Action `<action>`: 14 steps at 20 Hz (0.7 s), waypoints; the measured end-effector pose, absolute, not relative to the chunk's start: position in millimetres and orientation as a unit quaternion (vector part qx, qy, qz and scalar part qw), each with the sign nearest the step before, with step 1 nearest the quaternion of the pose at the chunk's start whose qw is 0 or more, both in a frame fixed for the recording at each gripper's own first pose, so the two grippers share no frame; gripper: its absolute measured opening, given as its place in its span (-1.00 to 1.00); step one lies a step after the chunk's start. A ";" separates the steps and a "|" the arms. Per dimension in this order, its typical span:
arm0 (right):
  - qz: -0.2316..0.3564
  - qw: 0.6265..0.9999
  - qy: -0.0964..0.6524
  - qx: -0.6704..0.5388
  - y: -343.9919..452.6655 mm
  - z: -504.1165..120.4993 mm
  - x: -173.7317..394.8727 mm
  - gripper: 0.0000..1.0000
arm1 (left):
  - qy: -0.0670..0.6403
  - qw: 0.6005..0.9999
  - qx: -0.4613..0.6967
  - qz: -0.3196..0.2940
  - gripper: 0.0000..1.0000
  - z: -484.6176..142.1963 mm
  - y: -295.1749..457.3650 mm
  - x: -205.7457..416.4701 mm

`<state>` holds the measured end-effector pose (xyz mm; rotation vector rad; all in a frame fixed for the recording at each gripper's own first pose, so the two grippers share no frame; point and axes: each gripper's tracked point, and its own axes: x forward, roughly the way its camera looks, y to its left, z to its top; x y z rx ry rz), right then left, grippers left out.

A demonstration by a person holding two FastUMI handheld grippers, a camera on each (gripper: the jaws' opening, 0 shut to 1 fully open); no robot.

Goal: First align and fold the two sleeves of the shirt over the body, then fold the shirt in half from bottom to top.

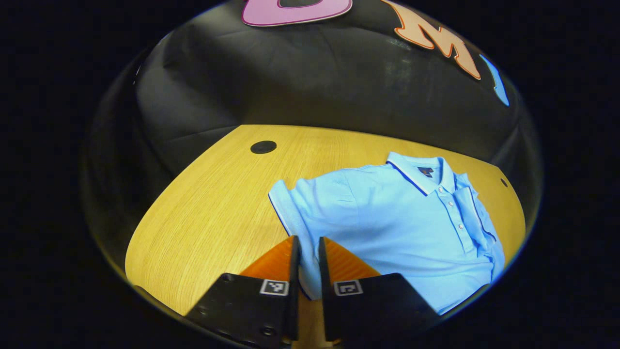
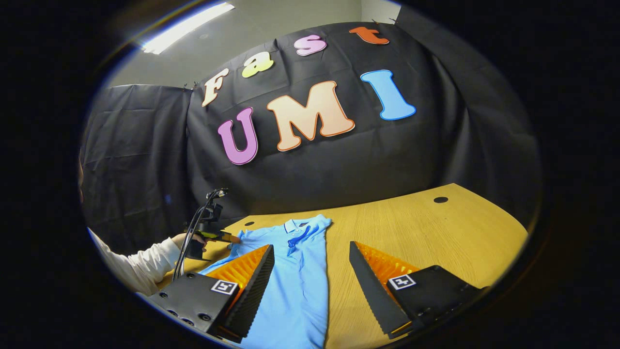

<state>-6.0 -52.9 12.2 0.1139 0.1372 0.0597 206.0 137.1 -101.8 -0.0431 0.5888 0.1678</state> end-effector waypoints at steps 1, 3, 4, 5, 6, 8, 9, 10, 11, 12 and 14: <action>0.030 0.995 0.071 0.057 -53.1 11.2 -7.1 0.94 | 0.292 0.952 -0.020 0.087 -0.78 -101.7 137.2 205.5; 0.030 0.995 0.074 0.051 -53.4 8.4 -7.4 0.93 | 0.292 0.951 -0.024 0.097 -1.00 -100.0 134.5 204.5; 0.030 0.996 0.076 0.047 -54.2 6.9 -7.4 0.93 | 0.291 0.952 -0.024 0.097 -1.00 -98.3 133.7 204.5; 0.029 0.996 0.078 0.045 -53.8 5.0 -6.9 0.93 | 0.287 0.953 -0.024 0.096 -1.00 -95.2 133.2 205.7; 0.031 0.995 0.080 0.045 -53.0 3.8 -6.1 0.93 | 0.281 0.955 -0.023 0.094 -1.00 -89.3 130.5 205.8; 0.033 0.995 0.085 0.046 -51.6 0.3 -5.9 0.94 | 0.268 0.960 -0.015 0.085 -1.00 -72.8 122.4 208.8; 0.035 0.994 0.088 0.047 -51.1 -1.8 -4.3 0.94 | 0.261 0.962 -0.010 0.080 -1.00 -64.2 116.3 210.2; 0.035 0.994 0.090 0.047 -51.3 -3.9 -3.8 0.84 | 0.257 0.964 -0.005 0.074 -1.00 -55.4 108.8 210.8; 0.034 0.994 0.092 0.045 -51.9 -5.8 -2.8 0.94 | 0.251 0.966 -0.002 0.066 -1.00 -47.6 99.7 213.7; 0.031 0.994 0.094 0.043 -52.4 -7.1 -2.5 0.94 | 0.245 0.968 0.000 0.058 -1.00 -40.0 88.6 215.8; 0.032 0.994 0.098 0.042 -50.7 -10.6 -3.0 0.94 | 0.237 0.971 0.006 0.035 -1.00 -28.7 62.0 221.4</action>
